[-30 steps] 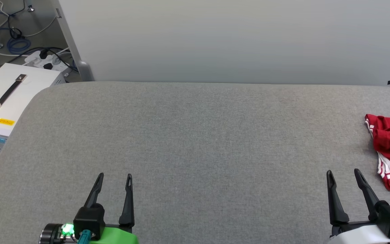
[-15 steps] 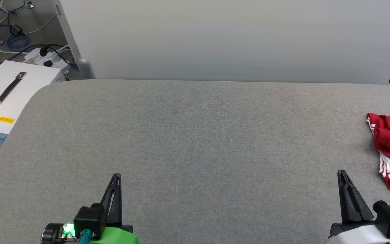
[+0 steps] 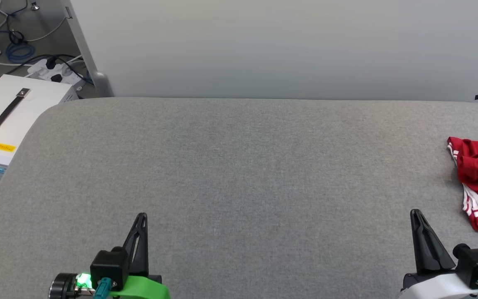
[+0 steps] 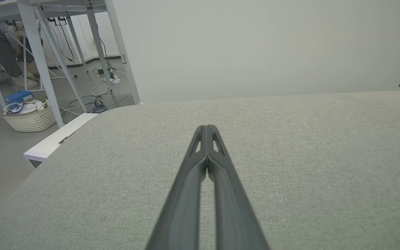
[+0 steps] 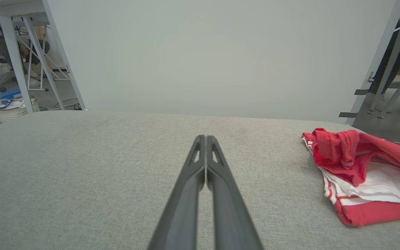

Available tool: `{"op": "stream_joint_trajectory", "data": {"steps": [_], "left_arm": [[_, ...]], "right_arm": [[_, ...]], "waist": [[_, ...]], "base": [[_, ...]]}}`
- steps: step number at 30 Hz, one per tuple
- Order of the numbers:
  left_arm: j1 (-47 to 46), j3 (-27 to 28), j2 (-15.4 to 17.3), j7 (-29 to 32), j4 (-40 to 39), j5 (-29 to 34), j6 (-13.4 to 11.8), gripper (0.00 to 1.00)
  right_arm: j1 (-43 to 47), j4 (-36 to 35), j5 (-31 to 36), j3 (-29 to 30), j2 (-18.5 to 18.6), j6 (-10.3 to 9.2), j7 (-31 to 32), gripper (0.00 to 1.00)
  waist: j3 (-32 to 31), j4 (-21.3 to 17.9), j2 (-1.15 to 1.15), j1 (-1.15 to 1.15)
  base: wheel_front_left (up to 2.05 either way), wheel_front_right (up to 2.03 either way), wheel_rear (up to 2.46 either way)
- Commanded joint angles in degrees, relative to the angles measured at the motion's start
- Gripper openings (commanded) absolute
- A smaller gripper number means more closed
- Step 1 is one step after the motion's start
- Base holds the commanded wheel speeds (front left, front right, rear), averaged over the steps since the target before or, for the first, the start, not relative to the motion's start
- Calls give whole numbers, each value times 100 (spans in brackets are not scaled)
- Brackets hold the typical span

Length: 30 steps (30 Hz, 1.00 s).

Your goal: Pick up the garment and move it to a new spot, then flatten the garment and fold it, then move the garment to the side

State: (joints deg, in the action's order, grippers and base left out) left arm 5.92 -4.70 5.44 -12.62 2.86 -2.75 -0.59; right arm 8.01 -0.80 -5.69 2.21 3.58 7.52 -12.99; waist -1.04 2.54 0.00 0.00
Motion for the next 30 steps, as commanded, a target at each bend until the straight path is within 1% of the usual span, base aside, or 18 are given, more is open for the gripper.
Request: {"op": "stream_joint_trajectory", "data": {"steps": [1,30], "left_arm": [[-77,33,-29,27,-32,31,9,0],[-216,151,-90,360,-101,97,22,0]], "right_arm": [[-104,8,49,-9,-10,0,39,0],[-292,28,190,-66,-26,-1,379,0]], "waist": [[1,-3,0,0],[29,-71,0,0]], "base": [[0,0,0],[0,0,0]]}}
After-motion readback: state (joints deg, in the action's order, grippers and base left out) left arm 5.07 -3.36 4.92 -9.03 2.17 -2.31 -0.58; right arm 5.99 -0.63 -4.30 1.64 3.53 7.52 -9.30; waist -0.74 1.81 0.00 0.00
